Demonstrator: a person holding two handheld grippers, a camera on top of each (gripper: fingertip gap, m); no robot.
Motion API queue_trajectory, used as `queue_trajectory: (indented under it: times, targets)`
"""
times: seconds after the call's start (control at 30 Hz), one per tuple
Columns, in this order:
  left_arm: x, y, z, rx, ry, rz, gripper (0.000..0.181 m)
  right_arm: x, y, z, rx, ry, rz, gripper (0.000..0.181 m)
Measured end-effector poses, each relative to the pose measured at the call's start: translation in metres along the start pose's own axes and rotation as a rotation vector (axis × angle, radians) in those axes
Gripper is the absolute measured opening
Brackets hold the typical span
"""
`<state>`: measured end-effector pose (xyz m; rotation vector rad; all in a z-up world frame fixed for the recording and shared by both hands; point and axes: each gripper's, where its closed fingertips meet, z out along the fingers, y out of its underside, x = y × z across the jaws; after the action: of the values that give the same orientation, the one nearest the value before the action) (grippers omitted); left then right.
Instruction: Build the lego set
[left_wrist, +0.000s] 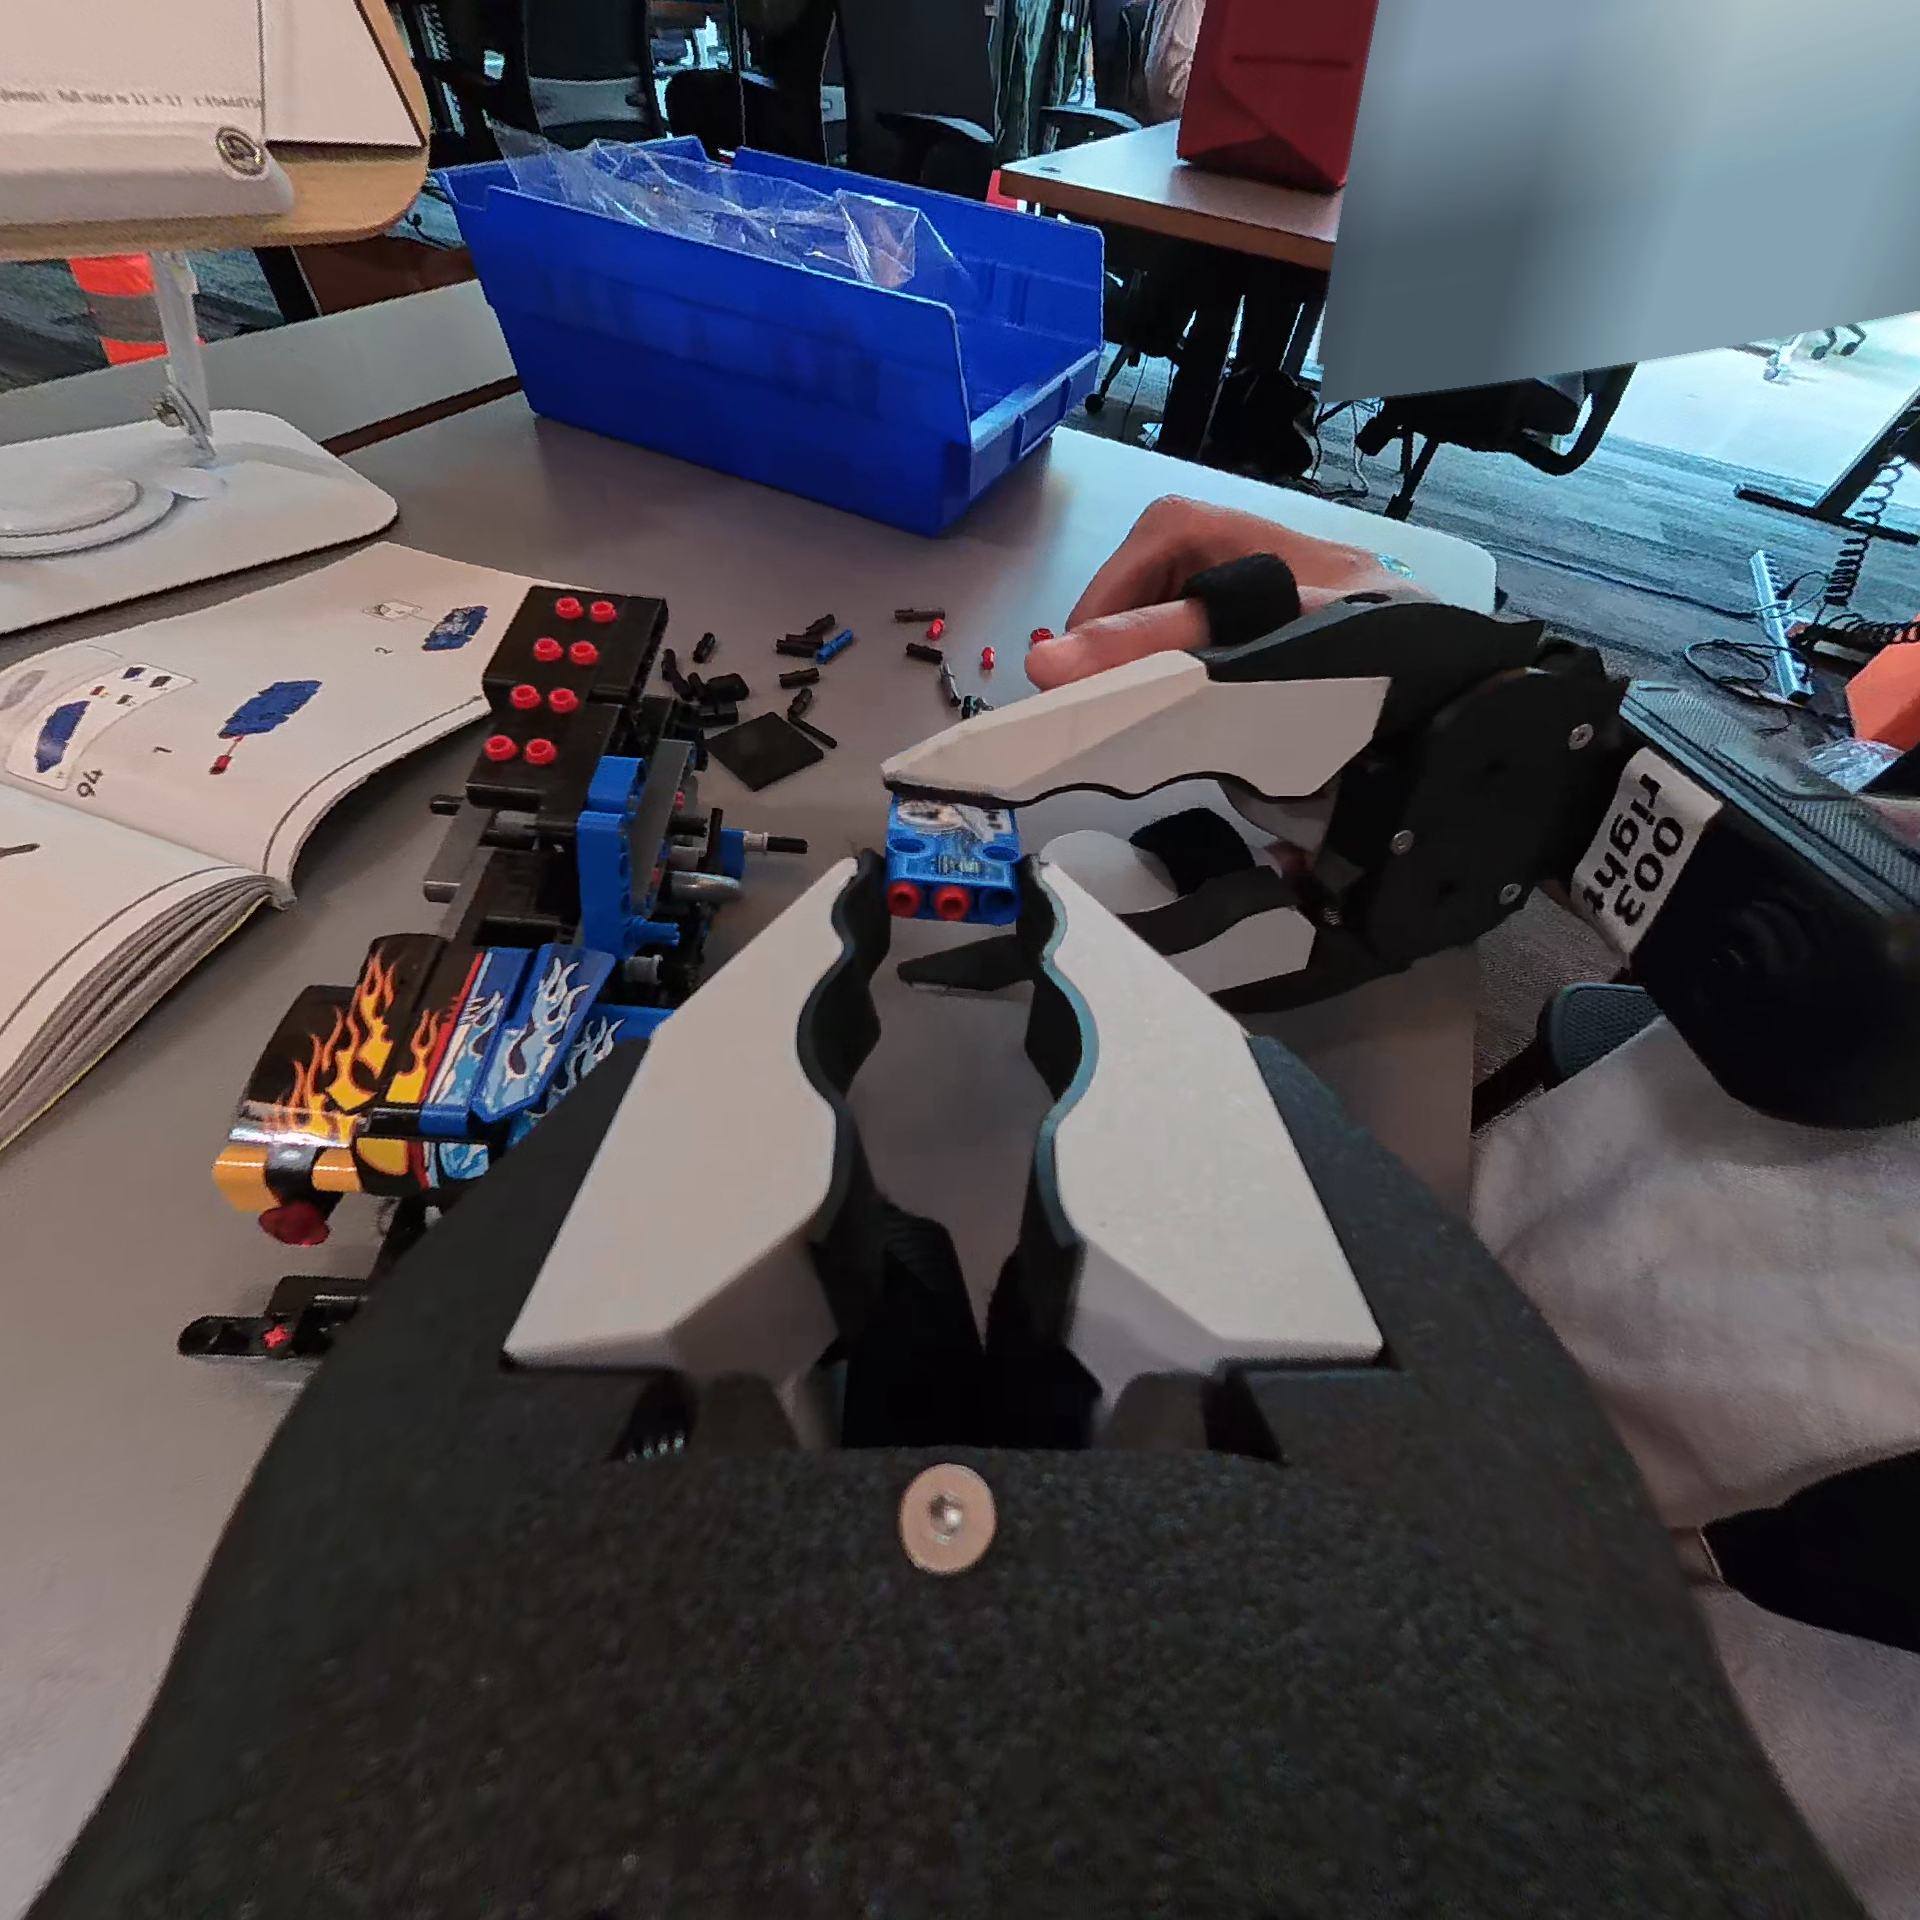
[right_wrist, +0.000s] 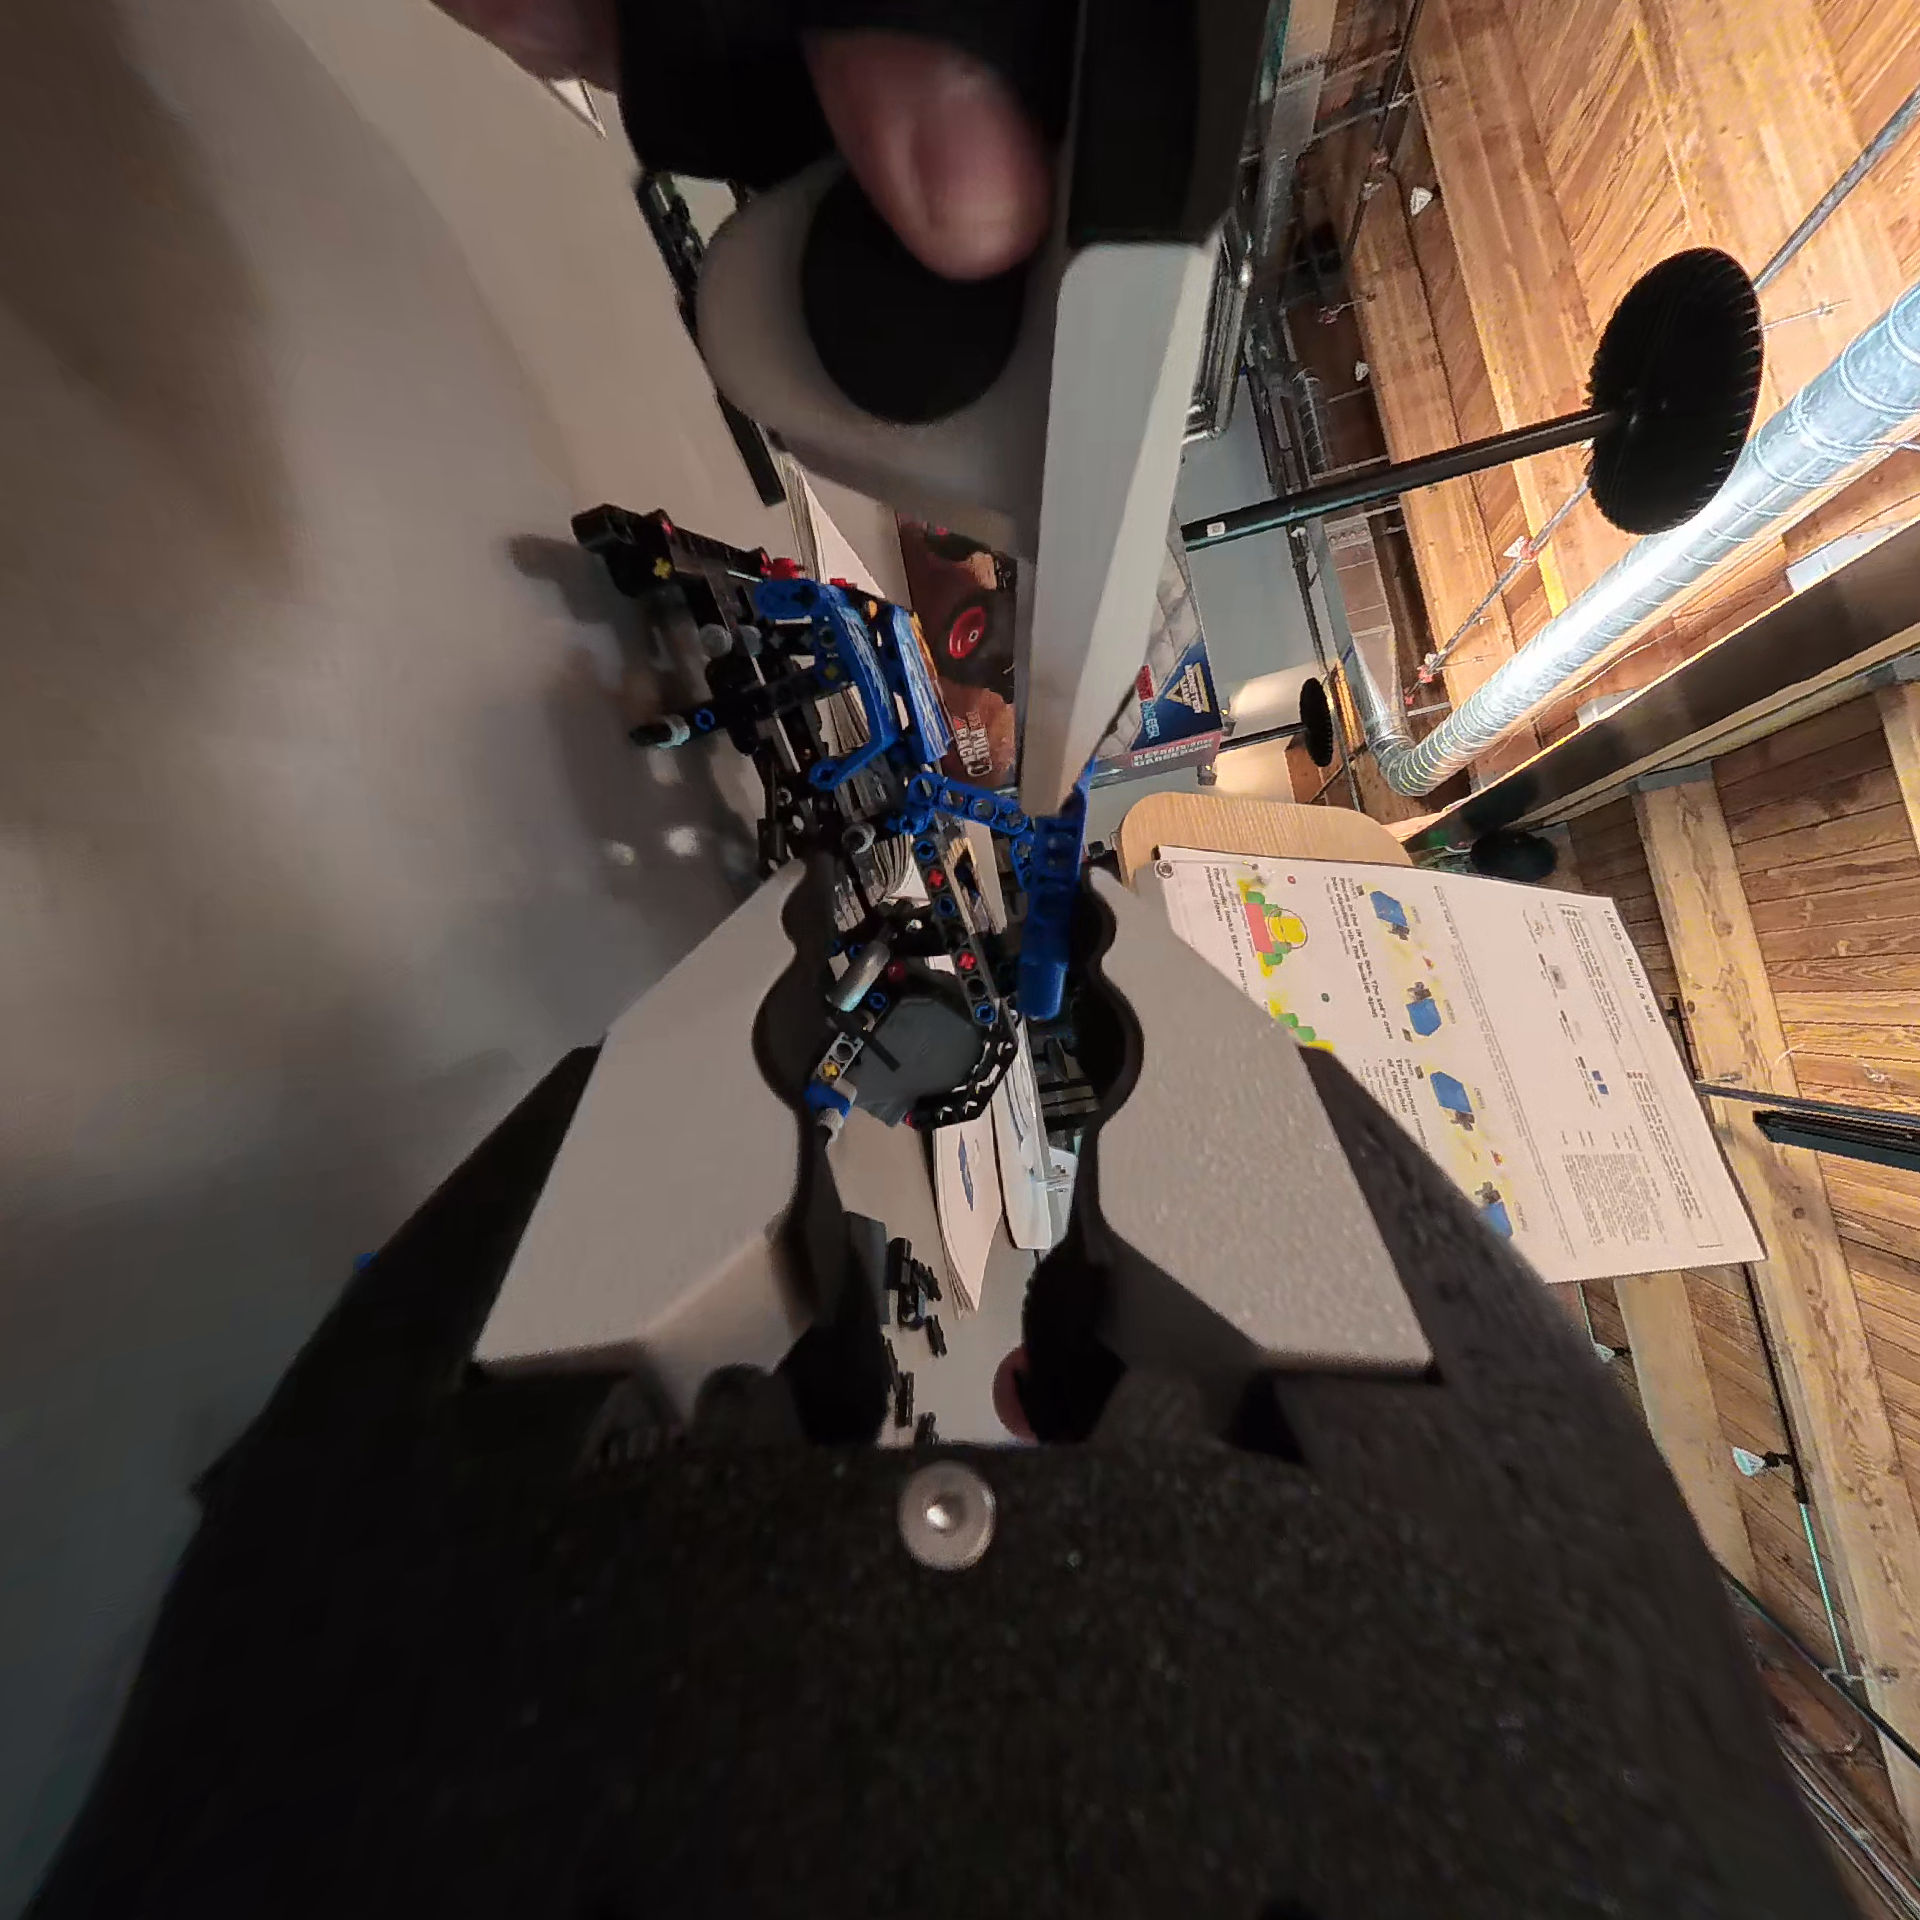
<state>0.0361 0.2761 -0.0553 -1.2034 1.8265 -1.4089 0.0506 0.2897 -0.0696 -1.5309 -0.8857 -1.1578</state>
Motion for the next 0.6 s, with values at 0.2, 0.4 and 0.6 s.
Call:
queue_trajectory:
  times: [0.2,0.4,0.6]
  targets:
    - [-0.002,-0.003,-0.004,0.015,-0.015,0.02,0.023,0.001,0.013,-0.004,-0.034,-0.028,0.036,0.043]
    - [-0.007,0.002,-0.001,-0.044,-0.049,0.083,0.023,-0.001,-0.027,-0.008,0.092,-0.039,0.04,0.058]
    - [-0.008,0.007,0.002,-0.085,-0.076,0.169,0.023,-0.008,-0.031,-0.004,0.138,-0.07,-0.004,0.054]
